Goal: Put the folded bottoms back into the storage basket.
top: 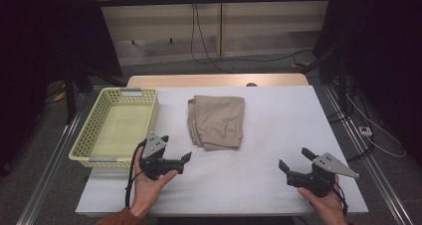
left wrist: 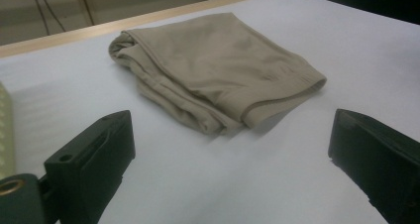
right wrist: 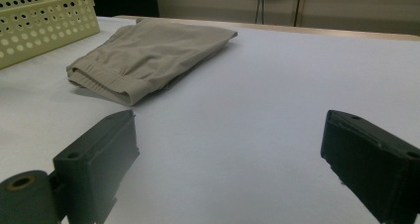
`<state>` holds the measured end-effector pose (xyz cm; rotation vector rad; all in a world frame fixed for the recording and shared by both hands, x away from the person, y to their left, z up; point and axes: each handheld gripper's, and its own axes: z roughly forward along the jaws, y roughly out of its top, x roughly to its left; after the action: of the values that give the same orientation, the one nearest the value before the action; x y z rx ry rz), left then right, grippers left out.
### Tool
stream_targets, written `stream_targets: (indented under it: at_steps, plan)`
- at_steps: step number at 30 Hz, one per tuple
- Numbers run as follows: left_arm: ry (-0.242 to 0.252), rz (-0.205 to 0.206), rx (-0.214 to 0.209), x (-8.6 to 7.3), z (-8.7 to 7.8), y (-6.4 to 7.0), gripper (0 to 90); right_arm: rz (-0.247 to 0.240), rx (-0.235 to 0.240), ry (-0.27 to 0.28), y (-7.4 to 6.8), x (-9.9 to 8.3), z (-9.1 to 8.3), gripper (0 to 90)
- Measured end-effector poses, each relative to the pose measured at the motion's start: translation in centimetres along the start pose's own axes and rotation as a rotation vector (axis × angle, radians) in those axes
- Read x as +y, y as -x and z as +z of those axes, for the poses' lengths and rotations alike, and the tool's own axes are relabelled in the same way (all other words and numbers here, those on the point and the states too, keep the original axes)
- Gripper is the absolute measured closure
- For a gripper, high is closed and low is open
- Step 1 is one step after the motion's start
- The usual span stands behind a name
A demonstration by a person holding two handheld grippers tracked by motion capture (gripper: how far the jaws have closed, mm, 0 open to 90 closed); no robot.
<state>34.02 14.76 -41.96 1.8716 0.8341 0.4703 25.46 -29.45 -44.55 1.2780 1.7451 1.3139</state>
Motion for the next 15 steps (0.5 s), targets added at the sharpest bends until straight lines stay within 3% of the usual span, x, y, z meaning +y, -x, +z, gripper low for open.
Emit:
stream_targets:
  at_steps: [6, 11, 15]
  plan:
    - [-0.014, 0.005, -0.009, 0.7, 0.8, 0.0, 4.2, 0.003, 0.005, 0.0, 0.1, 0.0, 0.0, 7.1]
    - [0.001, -0.04, -0.04, 1.5, 1.2, 0.1, 4.6, 0.003, 0.006, 0.001, 0.1, 0.0, -0.1, 7.3]
    - [0.023, -0.01, -0.008, 2.4, 1.5, 0.1, 4.7, -0.001, 0.006, 0.0, 0.1, 0.0, -0.1, 7.3]
